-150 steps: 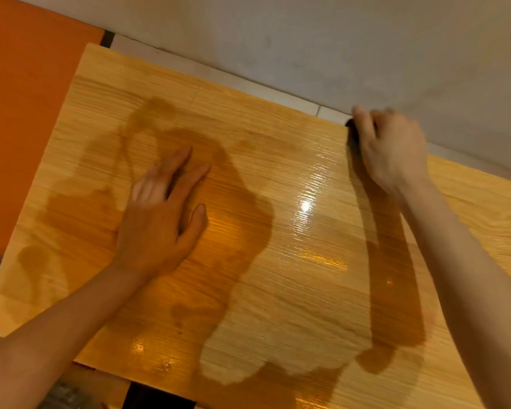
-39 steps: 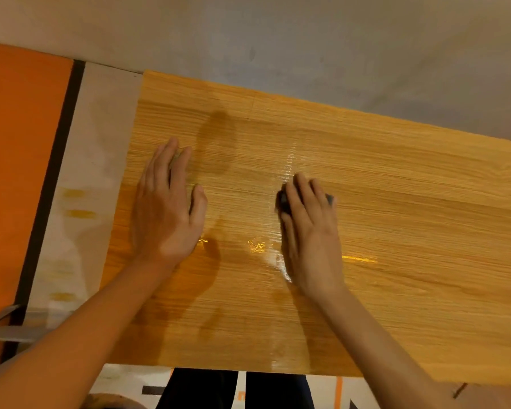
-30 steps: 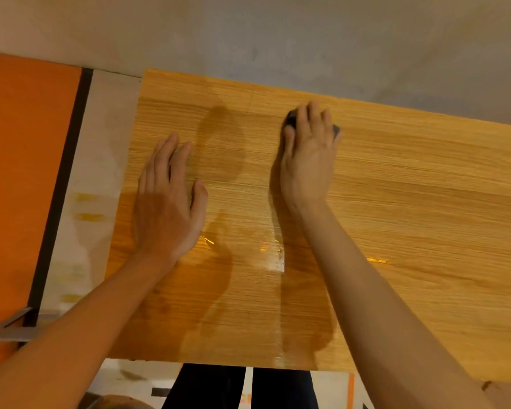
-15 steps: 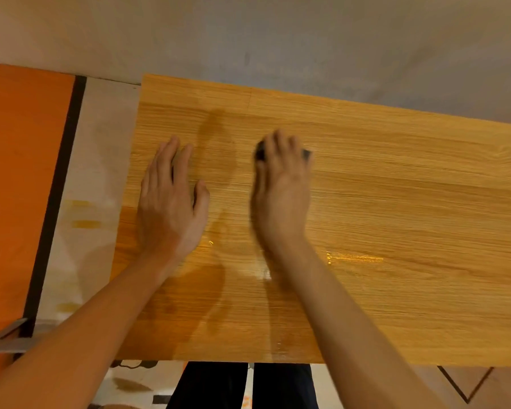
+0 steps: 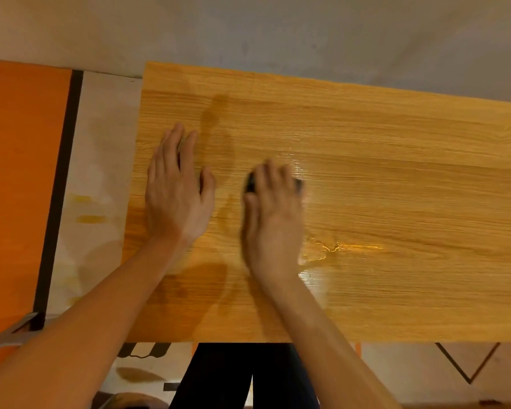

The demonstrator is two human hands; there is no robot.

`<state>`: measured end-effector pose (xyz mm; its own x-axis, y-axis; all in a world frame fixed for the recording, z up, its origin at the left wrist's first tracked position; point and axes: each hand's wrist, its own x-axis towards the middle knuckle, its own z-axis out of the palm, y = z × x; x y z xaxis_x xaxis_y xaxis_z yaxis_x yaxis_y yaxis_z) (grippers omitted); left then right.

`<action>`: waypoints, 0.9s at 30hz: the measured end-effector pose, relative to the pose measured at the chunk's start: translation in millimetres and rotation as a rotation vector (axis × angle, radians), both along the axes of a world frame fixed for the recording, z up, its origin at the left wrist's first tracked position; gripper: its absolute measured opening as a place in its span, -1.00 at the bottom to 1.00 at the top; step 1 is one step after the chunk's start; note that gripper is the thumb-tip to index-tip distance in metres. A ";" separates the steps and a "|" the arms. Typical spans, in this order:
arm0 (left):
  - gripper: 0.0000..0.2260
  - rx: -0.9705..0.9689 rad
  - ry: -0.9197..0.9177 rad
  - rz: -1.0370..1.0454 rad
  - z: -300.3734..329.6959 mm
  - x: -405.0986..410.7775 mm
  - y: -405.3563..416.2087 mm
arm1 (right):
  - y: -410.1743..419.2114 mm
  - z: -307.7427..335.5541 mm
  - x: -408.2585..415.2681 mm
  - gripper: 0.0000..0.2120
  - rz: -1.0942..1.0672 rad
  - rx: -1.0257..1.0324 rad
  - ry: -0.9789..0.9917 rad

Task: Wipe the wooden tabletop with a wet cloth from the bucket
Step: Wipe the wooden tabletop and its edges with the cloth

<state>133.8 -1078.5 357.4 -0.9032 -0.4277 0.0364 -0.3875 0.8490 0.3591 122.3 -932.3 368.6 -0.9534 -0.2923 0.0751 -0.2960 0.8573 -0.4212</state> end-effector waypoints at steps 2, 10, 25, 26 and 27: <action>-0.50 0.003 -0.007 0.001 0.2 0.0 1.3 | -1.3 3.1 10.7 -0.59 0.245 0.054 -0.007; -0.50 0.005 0.017 -0.011 -1.6 -0.2 -0.3 | 100.9 5.7 -22.1 -0.58 -0.276 0.019 -0.044; -0.52 0.105 0.000 -0.081 3.8 9.2 -3.0 | 163.7 5.4 -7.5 -0.57 -0.139 0.034 -0.080; -0.52 0.123 -0.020 -0.106 7.0 17.3 -1.9 | 160.1 4.1 -8.1 -0.57 -0.136 0.031 -0.072; -0.52 0.135 -0.034 -0.130 10.7 29.0 1.3 | 157.6 3.9 -9.4 -0.57 -0.131 0.029 -0.062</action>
<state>162.8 -1077.3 368.1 -0.9509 -0.3064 -0.0447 -0.2916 0.8376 0.4620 112.9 -774.8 372.5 -0.9861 -0.1658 0.0078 -0.1544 0.8989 -0.4100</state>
